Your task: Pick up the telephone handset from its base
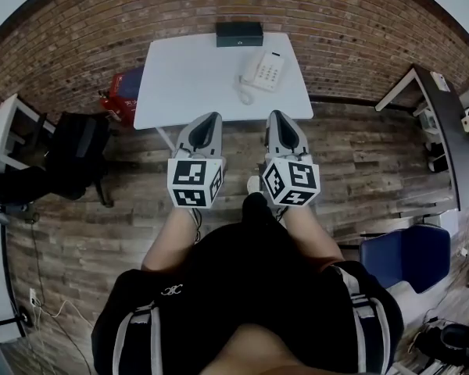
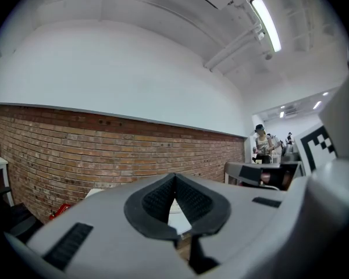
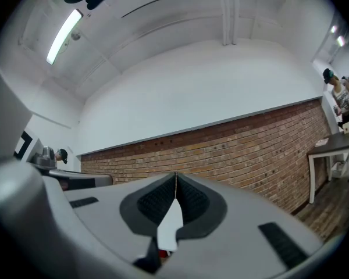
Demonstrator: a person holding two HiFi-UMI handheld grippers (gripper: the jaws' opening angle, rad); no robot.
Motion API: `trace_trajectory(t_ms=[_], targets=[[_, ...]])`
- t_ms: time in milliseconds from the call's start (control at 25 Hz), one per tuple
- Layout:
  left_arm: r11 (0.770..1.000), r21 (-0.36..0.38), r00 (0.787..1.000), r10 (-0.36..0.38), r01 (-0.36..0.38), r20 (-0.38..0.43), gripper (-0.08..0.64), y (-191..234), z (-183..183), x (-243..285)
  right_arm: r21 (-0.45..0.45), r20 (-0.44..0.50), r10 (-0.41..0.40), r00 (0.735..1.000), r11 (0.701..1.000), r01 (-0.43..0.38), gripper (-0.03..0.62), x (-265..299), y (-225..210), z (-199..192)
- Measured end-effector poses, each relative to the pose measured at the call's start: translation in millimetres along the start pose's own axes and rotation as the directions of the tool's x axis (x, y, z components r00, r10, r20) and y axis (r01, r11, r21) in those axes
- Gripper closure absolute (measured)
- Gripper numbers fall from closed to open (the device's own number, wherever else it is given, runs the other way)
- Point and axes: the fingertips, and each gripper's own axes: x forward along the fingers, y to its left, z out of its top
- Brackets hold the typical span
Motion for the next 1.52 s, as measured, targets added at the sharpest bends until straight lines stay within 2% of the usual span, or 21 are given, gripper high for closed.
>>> trace_trajectory(t_ms=[400,1000,1520], targets=[[0.999,0.046,1.0,0.02,-0.02,-0.002,0.558,26,4,71,0.023,0.027,-0.005,1.0,1.0,0.004,0.592,79,-33,-4],[0.998,0.014,0.998,0.056,-0.056,-0.039,0.558,70,11,215,0.052,-0.036,0.054,0.998,0.997,-0.052,0.592,221,-93,-13],[0.997,-0.018,0.994,0.077,-0.078,-0.073,0.558,79,11,343,0.037,-0.1,0.131,0.986,0.991,-0.128,0.592,326,-153,-20]])
